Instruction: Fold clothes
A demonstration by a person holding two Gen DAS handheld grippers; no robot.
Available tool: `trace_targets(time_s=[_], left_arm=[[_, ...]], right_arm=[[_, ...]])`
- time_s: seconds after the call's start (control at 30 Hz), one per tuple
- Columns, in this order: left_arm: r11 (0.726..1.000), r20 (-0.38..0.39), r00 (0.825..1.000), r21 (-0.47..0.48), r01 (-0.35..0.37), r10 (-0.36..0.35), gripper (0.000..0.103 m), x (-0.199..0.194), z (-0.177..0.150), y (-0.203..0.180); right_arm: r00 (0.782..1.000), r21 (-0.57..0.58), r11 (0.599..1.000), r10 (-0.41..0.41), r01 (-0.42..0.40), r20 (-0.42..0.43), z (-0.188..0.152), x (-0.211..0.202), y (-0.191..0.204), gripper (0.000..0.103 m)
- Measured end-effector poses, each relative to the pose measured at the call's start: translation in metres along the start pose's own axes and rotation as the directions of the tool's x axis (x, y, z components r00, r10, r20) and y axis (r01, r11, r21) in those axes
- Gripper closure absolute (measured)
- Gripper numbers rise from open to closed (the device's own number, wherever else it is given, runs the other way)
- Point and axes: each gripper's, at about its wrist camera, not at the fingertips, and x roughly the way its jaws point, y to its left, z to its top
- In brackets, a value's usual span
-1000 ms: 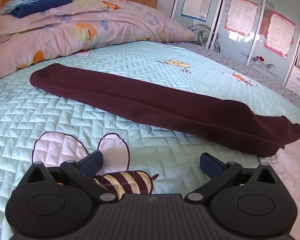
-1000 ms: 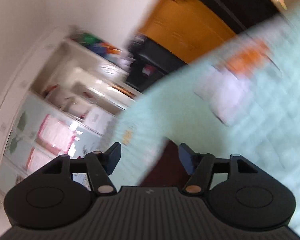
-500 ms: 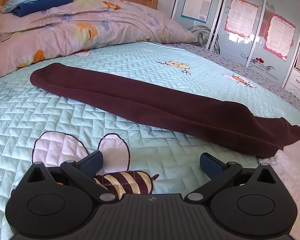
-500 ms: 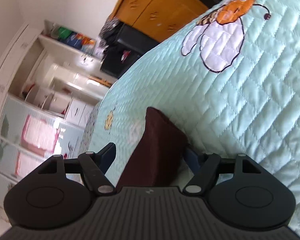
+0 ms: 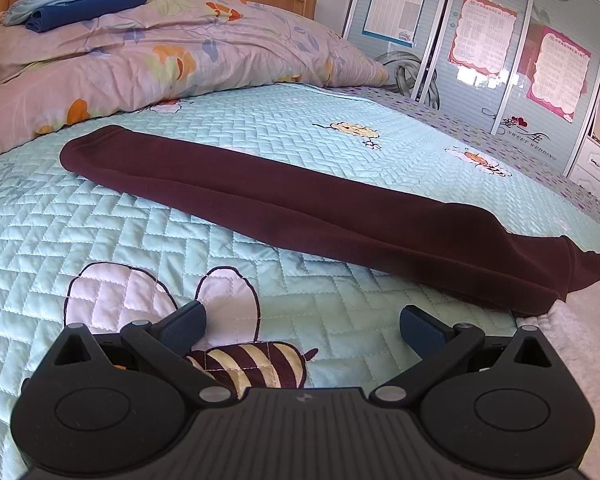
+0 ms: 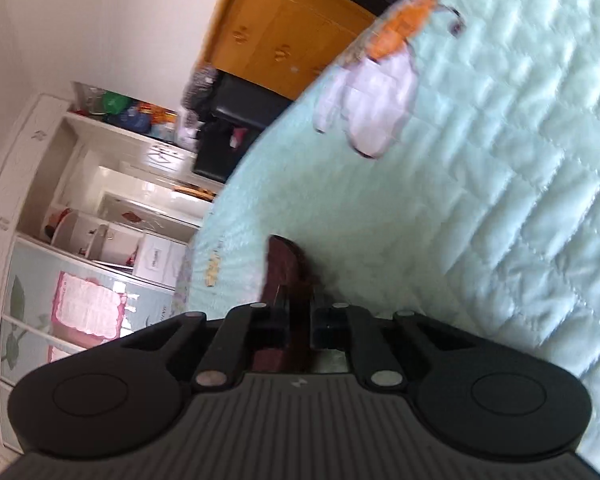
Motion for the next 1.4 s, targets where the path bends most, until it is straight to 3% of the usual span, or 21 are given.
trace_targets(time_s=[0.07,0.13,0.27,0.43,0.57,0.73,0.93,1.07,1.4], left_arm=[[1.000,-0.002,1.000,0.006,-0.005,0.005,0.001,0.001,0.000,-0.001],[1.000,0.000,1.000,0.002,-0.001,0.001,0.001,0.000,0.000,0.000],[1.000,0.003,1.000,-0.005,0.004,-0.004,0.001,0.000,0.000,0.001],[1.000,0.005,1.000,-0.013,0.010,-0.010,0.001,-0.001,0.000,0.002],[0.999,0.011,1.000,-0.028,0.022,-0.022,0.001,-0.002,0.000,0.004],[0.997,0.025,0.999,-0.060,0.050,-0.049,0.001,-0.004,-0.001,0.009],[0.989,0.049,0.995,-0.113,0.096,-0.091,0.001,-0.006,-0.003,0.018],[0.982,0.062,0.991,-0.143,0.124,-0.116,0.001,-0.006,-0.003,0.022],[0.965,0.086,0.983,-0.192,0.177,-0.163,0.001,-0.004,-0.003,0.031]], right_arm=[[1.000,-0.049,0.998,-0.024,0.024,0.002,-0.003,0.004,0.004,0.088],[0.997,-0.049,0.996,-0.071,0.070,-0.023,-0.002,0.016,-0.003,0.092],[0.999,-0.078,0.997,-0.022,0.020,-0.031,0.000,0.017,0.001,0.078],[0.997,-0.183,0.981,-0.072,0.065,-0.034,-0.004,0.019,0.017,0.091],[0.999,-0.273,0.961,-0.045,0.041,-0.006,-0.015,0.016,0.048,0.093],[1.000,-0.465,0.885,0.020,-0.025,-0.015,-0.048,0.012,0.122,0.093],[0.987,-0.656,0.738,0.122,-0.161,-0.105,-0.135,0.002,0.218,0.093],[0.959,-0.708,0.648,0.167,-0.281,-0.228,-0.213,0.001,0.266,0.093],[0.893,-0.751,0.503,0.107,-0.428,-0.437,-0.416,-0.014,0.309,0.093]])
